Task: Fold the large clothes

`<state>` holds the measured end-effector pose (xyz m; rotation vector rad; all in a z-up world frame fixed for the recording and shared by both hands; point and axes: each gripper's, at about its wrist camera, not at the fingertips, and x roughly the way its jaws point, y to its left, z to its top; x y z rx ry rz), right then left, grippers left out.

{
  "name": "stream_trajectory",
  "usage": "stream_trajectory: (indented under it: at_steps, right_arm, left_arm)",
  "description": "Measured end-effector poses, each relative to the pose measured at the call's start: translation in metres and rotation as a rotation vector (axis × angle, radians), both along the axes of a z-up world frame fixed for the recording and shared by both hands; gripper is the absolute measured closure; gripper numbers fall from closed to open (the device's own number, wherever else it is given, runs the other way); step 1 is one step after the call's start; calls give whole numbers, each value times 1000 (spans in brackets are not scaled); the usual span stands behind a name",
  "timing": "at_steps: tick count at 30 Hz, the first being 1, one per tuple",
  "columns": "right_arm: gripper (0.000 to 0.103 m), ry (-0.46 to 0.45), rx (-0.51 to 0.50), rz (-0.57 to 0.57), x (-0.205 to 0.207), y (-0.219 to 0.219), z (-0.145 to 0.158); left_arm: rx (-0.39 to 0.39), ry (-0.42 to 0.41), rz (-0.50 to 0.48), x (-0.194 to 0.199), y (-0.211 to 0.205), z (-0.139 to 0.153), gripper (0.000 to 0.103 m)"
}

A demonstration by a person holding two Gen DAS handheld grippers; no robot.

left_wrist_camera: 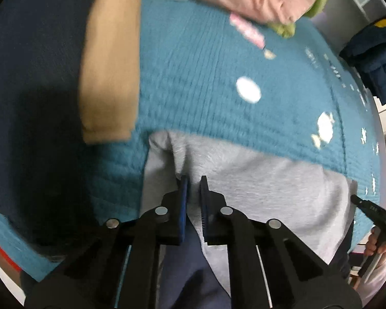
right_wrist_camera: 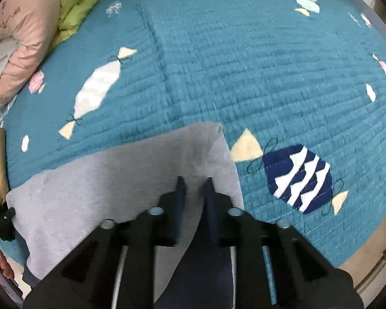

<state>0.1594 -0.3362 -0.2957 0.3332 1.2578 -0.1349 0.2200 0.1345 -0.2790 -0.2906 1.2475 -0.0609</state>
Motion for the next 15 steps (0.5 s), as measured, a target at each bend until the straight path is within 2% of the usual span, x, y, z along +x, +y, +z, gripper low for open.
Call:
stream_trajectory:
  at_steps: [2,5,6,8,9,10,11,12,14,15]
  right_arm:
    - [99,-52,-16,6,0,1,15]
    - [99,-47,-19,-15,10,0,21]
    - [99,-29,-21,-28,13,-2,16]
    - [98,34,-37,-22,22,-2,-1]
    - [96,74,-63,-12,25,-1,-10]
    - [88,94,-99,-9,22,1,-13]
    - [82,84,-108,-3,19,1,-9]
    - [82,54,-104,15,11,3,-2]
    - [82,8,-103,52,-9,3,12]
    - [79,2,-113,57,-23,2,17]
  left_arm:
    - [4,-46,10,0,1,16,95]
    - [40,-77,5,6,-6,31,95]
    - [93,-66,4,13,-10,25,95]
    - [145,-27,-8,26,-14,5,94]
    - [171,36,-6,33,-14,-11,90]
    - [176,90,1,33,-12,-18,83]
    - [171,93,6,30,-10,-17,82]
    - [163,51,2,21,-9,-7,81]
    - [191,14,-30,5,-10,8,59]
    - [211,6,-42,-8,-8,16,58]
